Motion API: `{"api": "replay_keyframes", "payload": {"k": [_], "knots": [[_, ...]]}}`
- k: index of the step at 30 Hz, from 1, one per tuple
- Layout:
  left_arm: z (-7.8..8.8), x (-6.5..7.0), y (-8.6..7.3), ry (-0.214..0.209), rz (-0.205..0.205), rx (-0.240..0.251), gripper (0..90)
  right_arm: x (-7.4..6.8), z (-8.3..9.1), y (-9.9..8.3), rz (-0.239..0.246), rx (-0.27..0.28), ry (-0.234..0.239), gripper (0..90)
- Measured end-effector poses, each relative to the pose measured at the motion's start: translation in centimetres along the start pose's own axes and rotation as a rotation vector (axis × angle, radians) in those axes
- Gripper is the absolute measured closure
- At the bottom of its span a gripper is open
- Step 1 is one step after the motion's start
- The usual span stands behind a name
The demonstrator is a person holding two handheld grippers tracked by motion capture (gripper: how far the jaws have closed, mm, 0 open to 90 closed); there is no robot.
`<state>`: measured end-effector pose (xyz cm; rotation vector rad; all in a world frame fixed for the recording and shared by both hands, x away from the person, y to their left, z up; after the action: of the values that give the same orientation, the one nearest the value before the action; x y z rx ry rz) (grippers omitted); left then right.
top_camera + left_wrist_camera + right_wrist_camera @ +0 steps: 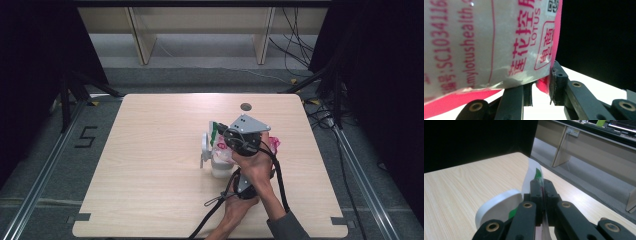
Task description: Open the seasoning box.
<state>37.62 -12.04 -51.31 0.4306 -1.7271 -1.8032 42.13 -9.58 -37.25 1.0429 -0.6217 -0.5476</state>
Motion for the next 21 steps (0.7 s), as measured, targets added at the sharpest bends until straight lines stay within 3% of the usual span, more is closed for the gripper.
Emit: {"api": "replay_keyframes", "payload": {"k": [1,3,14,16,19,21], "knots": [[-0.03,0.0,0.05,-0.001,0.002,0.003,75.0,0.12,0.04,0.16,0.024,0.017,-0.021,89.1],[0.01,-0.04,0.12,-0.012,-0.008,-0.015,75.0,0.03,0.06,0.2,0.017,0.012,-0.015,89.1],[-0.29,-0.02,0.18,-0.004,-0.011,-0.003,75.0,0.38,0.06,0.2,0.021,0.004,-0.024,89.1],[-0.35,0.05,0.2,0.005,0.008,0.01,74.9,0.43,-0.06,0.23,0.019,0.016,-0.028,89.1],[-0.29,-0.02,0.15,0.005,-0.003,0.005,75.0,0.22,-0.01,0.18,-0.002,0.001,-0.01,89.0],[-0.29,-0.02,0.16,0.006,0.002,0.008,75.0,0.39,-0.02,0.26,0.018,0.015,-0.025,89.1]]}}
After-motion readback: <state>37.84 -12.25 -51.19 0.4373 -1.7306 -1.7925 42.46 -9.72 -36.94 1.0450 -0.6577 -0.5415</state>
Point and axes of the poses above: each handheld gripper's, and its own axes: z roughly backward along the jaws, y roughly out of its top, x roughly to its right, the point moved 4 cm from there along -z, roughly forward along the jaws, and after that the axes turned 3 degrees about z, right-handed, at the moved point
